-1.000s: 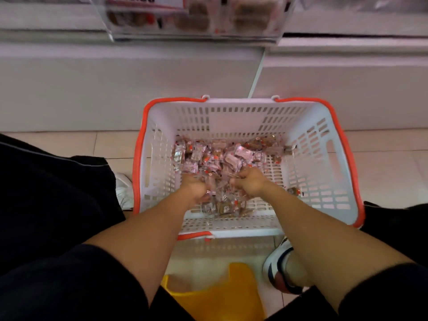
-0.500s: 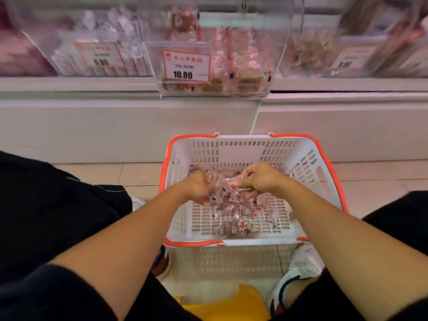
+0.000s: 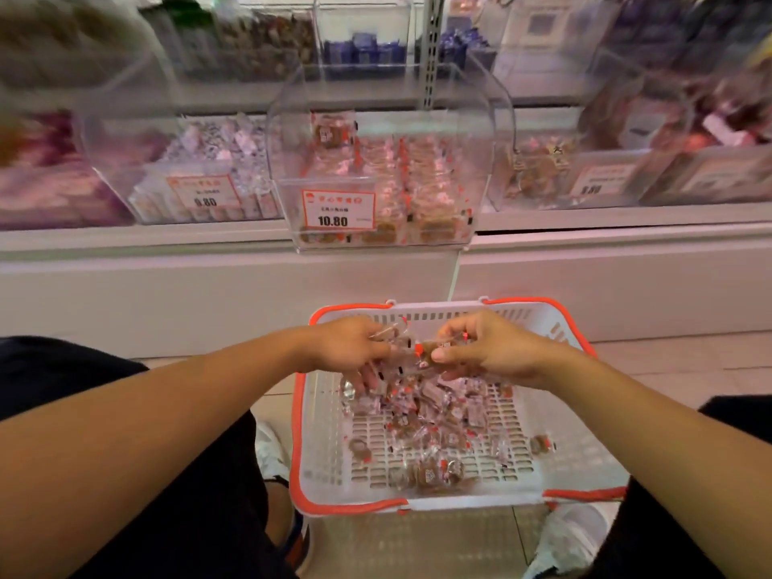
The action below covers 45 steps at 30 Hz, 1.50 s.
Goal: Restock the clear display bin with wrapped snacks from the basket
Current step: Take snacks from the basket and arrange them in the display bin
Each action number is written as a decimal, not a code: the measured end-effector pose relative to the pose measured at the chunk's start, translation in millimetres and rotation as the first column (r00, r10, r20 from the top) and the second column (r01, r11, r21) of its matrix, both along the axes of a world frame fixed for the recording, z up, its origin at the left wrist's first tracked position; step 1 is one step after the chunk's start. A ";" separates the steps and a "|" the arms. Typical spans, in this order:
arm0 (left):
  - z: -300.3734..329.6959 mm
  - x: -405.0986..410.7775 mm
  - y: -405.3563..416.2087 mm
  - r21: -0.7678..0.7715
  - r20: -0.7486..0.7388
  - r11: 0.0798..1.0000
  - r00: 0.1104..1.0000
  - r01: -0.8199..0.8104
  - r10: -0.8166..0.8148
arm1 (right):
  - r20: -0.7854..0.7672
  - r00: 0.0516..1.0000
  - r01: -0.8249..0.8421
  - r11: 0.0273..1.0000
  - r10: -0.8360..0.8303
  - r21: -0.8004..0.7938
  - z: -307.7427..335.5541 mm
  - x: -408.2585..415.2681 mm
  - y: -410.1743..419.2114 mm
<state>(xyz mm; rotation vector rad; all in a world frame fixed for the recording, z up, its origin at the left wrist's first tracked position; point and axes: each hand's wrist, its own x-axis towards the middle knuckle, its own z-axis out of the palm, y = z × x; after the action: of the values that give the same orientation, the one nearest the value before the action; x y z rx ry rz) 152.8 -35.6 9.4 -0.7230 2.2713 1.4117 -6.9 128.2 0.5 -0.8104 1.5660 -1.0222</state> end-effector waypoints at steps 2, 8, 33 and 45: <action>12.3 -0.8 -0.8 0.258 -0.017 0.960 0.993 -0.110 0.118 | 0.012 1.000 0.000 1.000 0.001 -0.019 6.6 -3.9 0.6; 39.3 -13.2 -16.8 0.533 0.068 0.815 0.972 -0.226 0.225 | -0.056 0.981 0.168 0.960 -0.184 -0.226 25.4 -6.1 -10.9; 87.4 -47.9 -10.3 0.527 -0.185 0.849 0.970 -0.036 0.157 | -0.467 0.866 -0.032 0.912 -0.179 -0.408 70.7 -10.2 -7.4; 169.0 16.9 -125.1 -0.702 -0.598 0.380 0.788 -0.603 0.145 | -0.660 0.709 -0.019 0.929 -0.249 -0.370 196.6 -44.0 -172.3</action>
<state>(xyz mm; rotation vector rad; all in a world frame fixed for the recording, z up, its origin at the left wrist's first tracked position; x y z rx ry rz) 169.7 -160.7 178.3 -1.4451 3.4006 0.3651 -50.9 -44.1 197.2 -1.4988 2.1245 -1.1821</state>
